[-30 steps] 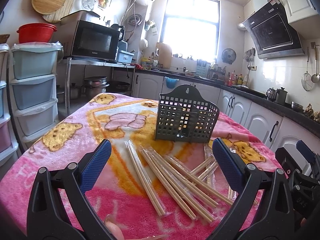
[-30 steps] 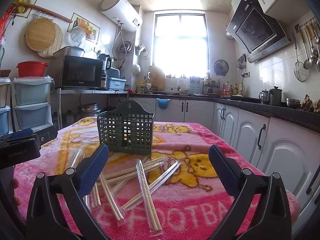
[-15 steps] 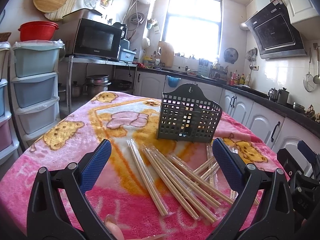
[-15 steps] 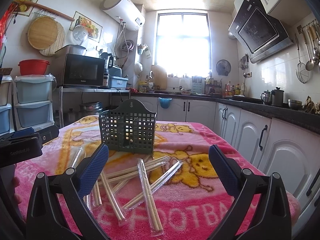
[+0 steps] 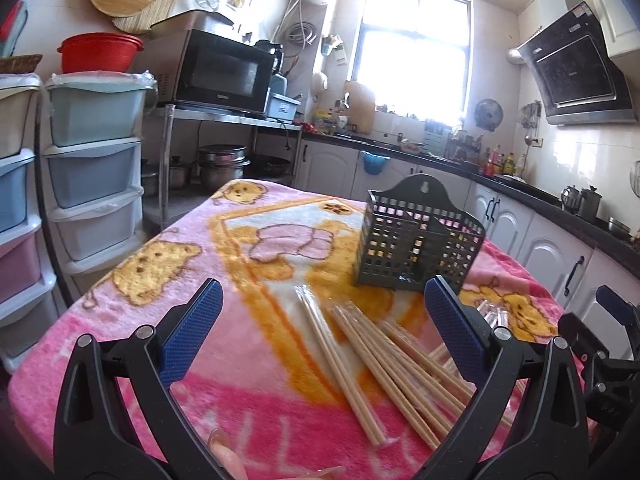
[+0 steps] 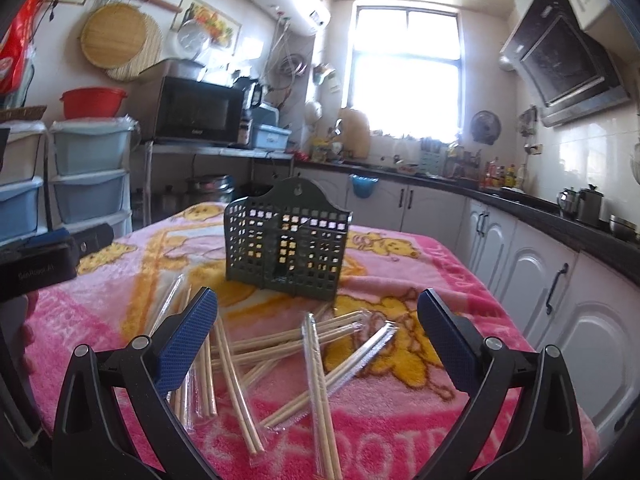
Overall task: Organize utensils
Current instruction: 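Lower the left tool and the right tool toward the scattered wooden chopsticks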
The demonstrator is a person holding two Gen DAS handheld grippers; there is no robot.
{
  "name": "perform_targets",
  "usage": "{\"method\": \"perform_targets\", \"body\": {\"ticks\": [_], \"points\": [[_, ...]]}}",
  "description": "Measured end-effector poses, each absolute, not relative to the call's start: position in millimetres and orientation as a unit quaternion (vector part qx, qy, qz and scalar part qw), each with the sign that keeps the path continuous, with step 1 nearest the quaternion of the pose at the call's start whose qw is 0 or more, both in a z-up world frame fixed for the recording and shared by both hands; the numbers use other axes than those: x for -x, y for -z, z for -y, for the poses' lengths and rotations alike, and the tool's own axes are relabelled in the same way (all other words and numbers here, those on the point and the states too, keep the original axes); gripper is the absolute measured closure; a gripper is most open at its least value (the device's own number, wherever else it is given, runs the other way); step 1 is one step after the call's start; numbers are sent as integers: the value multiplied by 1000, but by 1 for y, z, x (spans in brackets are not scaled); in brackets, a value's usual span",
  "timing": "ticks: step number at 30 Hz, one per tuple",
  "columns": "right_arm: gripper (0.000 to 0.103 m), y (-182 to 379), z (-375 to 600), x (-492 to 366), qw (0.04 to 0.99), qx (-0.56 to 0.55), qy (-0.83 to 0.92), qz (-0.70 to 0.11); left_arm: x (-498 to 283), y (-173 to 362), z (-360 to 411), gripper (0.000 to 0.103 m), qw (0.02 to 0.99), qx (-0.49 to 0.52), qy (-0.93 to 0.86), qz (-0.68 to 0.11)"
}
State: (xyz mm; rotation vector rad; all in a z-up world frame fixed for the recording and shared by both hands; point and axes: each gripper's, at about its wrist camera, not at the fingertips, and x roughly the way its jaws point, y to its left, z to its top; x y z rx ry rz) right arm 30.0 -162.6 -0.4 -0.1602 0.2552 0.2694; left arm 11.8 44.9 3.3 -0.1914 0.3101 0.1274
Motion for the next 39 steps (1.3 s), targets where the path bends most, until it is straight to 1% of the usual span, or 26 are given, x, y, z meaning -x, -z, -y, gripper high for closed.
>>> {"method": "perform_targets", "body": {"ticks": [12, 15, 19, 21, 22, 24, 25, 28, 29, 31, 32, 36, 38, 39], "points": [[6, -6, 149, -75, 961, 91, -183, -186, -52, -16, -72, 10, 972, 101, -61, -201], [9, -7, 151, -88, 957, 87, -189, -203, -67, -15, -73, 10, 968, 103, -56, -223], [23, -2, 152, -109, 947, 89, -196, -238, -87, -15, -73, 10, 964, 101, -38, -241], [27, 2, 152, -122, 939, 87, -204, -264, -101, -14, -75, 10, 959, 103, -37, -263], [34, 5, 152, -129, 934, 89, -206, -277, -108, -12, -76, 10, 955, 105, -35, -274], [39, 9, 151, -140, 928, 94, -208, -293, -122, -8, -80, 10, 950, 111, -32, -292], [43, 12, 151, -148, 924, 95, -210, -305, -127, -5, -82, 10, 948, 113, -26, -298], [47, 20, 148, -165, 909, 103, -216, -340, -146, 7, -89, 10, 937, 119, -20, -329], [51, 25, 145, -173, 901, 112, -219, -358, -151, 10, -92, 10, 933, 122, -20, -339], [54, 31, 141, -182, 892, 125, -222, -373, -159, 16, -95, 11, 927, 132, -13, -351], [56, 33, 139, -185, 889, 129, -223, -379, -162, 19, -96, 13, 925, 138, -10, -355], [57, 43, 133, -201, 871, 144, -229, -410, -179, 31, -101, 23, 910, 158, 4, -384], [61, 48, 130, -207, 864, 145, -233, -422, -185, 37, -103, 31, 902, 171, 14, -397], [61, 49, 130, -210, 861, 146, -233, -427, -189, 41, -104, 33, 895, 183, 20, -407]]}}
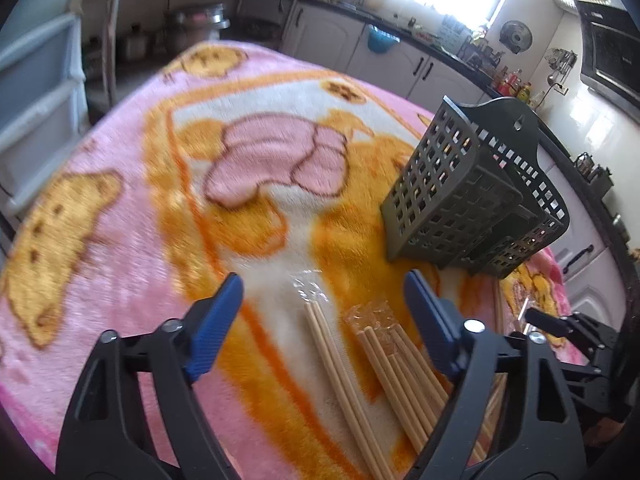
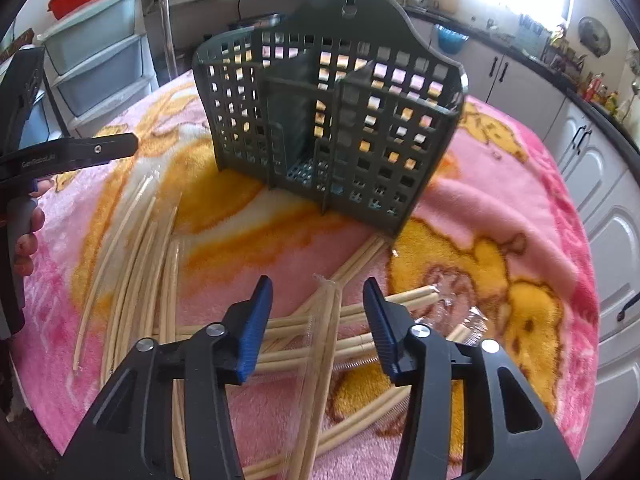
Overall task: Organize utensils
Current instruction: 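Lower the left tool and the right tool toward the scattered wooden chopsticks, then close the left tool on one chopstick while the right tool grasps another chopstick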
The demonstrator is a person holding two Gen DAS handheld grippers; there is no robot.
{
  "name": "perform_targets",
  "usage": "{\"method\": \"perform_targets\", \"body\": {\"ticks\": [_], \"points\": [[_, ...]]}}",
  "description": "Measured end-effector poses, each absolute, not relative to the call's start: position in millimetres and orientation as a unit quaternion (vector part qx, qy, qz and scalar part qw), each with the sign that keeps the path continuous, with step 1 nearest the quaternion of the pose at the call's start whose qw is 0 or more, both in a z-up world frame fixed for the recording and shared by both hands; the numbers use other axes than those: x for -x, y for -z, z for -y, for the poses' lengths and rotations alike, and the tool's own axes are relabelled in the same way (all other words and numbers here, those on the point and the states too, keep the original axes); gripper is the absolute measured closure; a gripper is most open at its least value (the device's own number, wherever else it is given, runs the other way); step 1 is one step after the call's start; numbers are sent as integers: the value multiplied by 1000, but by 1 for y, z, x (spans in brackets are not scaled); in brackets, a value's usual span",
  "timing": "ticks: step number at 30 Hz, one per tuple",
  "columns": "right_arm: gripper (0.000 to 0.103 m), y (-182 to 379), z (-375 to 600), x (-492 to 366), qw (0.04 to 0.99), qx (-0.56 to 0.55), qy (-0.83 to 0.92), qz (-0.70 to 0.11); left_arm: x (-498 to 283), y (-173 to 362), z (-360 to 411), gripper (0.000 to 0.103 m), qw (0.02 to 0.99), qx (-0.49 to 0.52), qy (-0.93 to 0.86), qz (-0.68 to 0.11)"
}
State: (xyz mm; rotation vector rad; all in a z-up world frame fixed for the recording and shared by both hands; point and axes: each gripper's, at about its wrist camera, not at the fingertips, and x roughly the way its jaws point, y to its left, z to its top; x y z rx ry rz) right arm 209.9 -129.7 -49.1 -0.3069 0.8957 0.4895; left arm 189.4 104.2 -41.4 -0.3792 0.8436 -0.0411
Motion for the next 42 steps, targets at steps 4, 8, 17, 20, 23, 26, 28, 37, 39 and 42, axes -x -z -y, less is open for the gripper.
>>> {"method": "perform_targets", "body": {"ticks": [4, 8, 17, 20, 23, 26, 28, 37, 39, 42], "points": [[71, 59, 128, -222, 849, 137, -236, -453, -202, 52, -106, 36, 879, 202, 24, -431], [87, 61, 130, -229, 844, 131, -238, -462, -213, 58, -107, 45, 869, 215, 28, -445], [95, 37, 145, -220, 859, 86, -254, -437, -224, 67, -114, 89, 867, 196, 3, -459], [96, 24, 152, -214, 868, 71, -259, -419, -222, 68, -122, 95, 866, 197, 5, -460], [96, 13, 159, -207, 875, 58, -265, -401, -215, 60, -125, 95, 872, 193, 9, -449], [96, 0, 165, -201, 883, 48, -266, -385, -206, 44, -123, 101, 883, 191, 14, -430], [96, -10, 171, -196, 888, 40, -267, -372, -199, 29, -123, 101, 890, 194, 23, -412], [97, -46, 182, -179, 907, 17, -271, -321, -174, -37, -89, 102, 922, 168, 82, -338], [97, -55, 186, -175, 912, 11, -270, -308, -170, -49, -81, 102, 926, 163, 99, -325], [97, -64, 190, -168, 919, 6, -267, -291, -165, -65, -69, 102, 930, 157, 124, -309]]}}
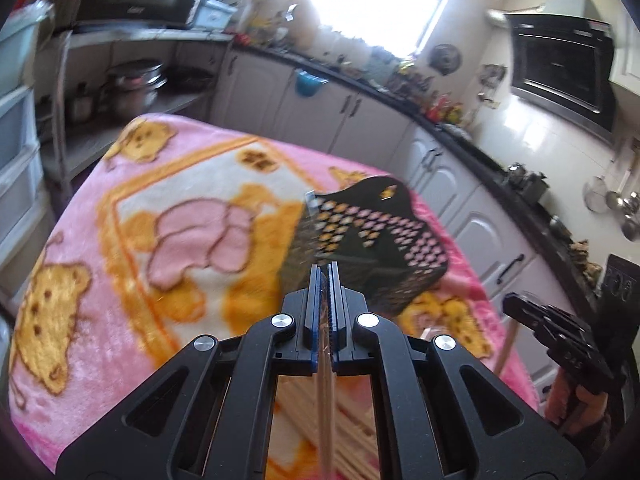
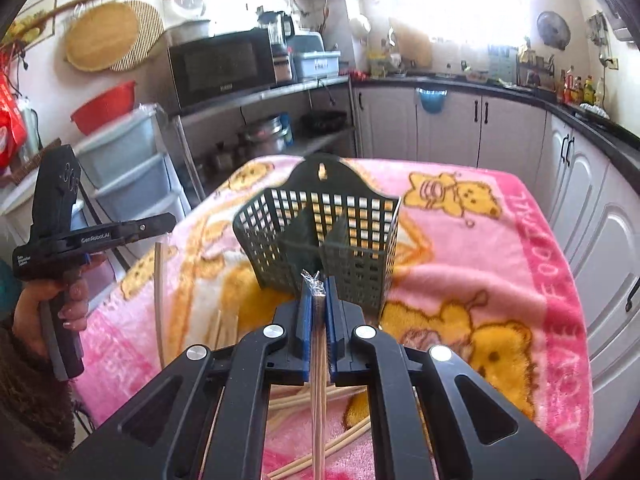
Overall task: Organize utensils
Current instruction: 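Close the left tool on one chopstick while the right tool grasps another chopstick, then lift the left tool's chopstick over the green caddy while the right tool carries its chopstick there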
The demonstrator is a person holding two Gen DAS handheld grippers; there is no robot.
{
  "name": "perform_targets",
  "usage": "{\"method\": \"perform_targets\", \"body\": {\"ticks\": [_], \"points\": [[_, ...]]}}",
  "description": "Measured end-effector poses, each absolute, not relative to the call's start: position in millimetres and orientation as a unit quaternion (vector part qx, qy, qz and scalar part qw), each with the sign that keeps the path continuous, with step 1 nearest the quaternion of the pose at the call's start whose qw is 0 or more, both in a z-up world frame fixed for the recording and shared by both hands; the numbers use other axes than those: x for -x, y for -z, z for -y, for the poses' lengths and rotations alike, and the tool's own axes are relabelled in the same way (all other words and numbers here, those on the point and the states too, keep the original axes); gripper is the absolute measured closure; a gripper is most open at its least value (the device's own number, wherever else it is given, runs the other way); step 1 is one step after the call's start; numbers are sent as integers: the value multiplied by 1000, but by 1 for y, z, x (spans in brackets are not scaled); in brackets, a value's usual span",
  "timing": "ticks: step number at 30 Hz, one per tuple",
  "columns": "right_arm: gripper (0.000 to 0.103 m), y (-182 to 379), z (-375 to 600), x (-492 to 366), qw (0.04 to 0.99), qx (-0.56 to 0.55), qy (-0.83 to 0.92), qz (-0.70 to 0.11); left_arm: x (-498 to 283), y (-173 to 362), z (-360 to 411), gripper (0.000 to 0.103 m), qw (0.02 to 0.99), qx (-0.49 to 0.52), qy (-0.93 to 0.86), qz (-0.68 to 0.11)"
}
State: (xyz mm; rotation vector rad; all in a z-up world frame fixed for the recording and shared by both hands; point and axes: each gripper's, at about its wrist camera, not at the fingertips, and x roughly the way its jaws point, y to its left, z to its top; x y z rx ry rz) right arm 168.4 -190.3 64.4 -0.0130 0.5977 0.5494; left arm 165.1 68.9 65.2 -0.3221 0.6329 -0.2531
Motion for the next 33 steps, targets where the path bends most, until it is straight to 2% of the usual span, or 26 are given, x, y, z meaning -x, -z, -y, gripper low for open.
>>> {"method": "perform_targets", "body": {"ticks": [16, 33], "points": [[97, -117, 213, -148, 948, -20, -253, -195, -153, -116, -20, 102, 936, 144, 194, -254], [97, -177, 200, -171, 958, -36, -262, -111, -161, -191, 7, 102, 946, 125, 241, -177]]}}
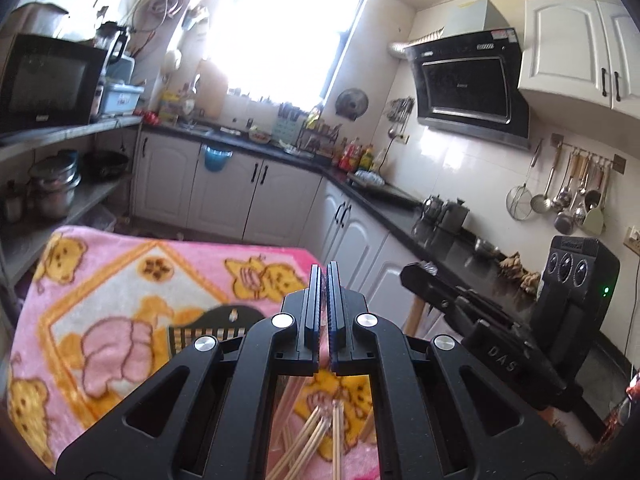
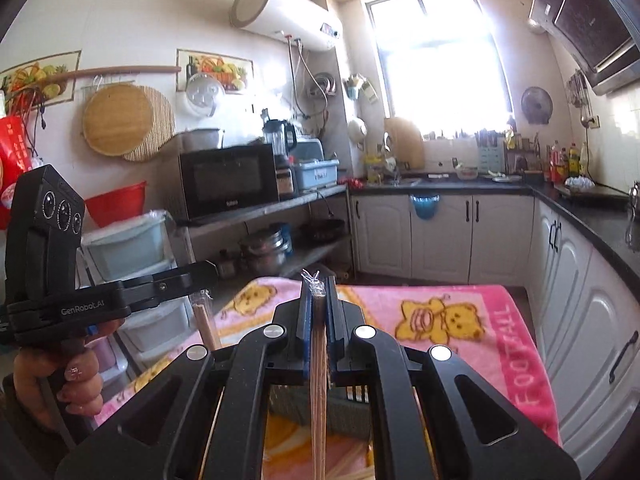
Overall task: Organize utensils
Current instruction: 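Lift the left tool's chopstick over the green caddy while the right tool carries its chopstick there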
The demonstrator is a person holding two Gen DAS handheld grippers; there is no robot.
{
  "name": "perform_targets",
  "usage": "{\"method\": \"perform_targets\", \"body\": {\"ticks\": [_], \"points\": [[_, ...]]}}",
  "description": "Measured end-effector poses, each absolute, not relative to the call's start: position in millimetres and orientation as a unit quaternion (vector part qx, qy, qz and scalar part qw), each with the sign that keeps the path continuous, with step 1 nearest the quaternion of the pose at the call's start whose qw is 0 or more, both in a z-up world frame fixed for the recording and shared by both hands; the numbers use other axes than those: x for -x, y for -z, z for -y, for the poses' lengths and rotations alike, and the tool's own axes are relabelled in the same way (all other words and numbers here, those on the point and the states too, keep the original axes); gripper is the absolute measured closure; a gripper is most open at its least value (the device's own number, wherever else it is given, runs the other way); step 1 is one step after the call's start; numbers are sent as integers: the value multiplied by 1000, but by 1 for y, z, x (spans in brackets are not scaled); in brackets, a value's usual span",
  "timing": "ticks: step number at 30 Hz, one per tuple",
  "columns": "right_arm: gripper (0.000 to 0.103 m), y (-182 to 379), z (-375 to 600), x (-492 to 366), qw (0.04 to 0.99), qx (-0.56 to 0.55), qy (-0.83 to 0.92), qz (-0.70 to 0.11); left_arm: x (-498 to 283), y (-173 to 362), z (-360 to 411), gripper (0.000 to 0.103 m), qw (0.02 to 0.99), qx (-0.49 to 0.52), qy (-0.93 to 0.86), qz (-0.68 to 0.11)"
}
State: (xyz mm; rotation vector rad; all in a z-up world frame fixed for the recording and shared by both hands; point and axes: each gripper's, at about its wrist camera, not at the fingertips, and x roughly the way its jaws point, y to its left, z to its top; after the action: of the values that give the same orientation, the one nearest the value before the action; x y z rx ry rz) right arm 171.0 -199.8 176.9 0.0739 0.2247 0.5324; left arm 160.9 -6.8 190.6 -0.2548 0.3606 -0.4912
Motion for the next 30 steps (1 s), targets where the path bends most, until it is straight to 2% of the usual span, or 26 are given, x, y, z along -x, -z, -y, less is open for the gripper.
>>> {"method": "perform_targets", "body": {"ticks": [16, 23, 30], "points": [[97, -221, 192, -216, 966, -45, -255, -24, -191, -233, -7, 102, 963, 119, 205, -129], [97, -215, 183, -242, 970, -33, -239, -15, -212, -235, -18, 102, 968, 124, 181, -121], [97, -191, 182, -262, 975, -35, -221, -16, -234, -211, -26, 102, 970, 123, 158, -137]]}}
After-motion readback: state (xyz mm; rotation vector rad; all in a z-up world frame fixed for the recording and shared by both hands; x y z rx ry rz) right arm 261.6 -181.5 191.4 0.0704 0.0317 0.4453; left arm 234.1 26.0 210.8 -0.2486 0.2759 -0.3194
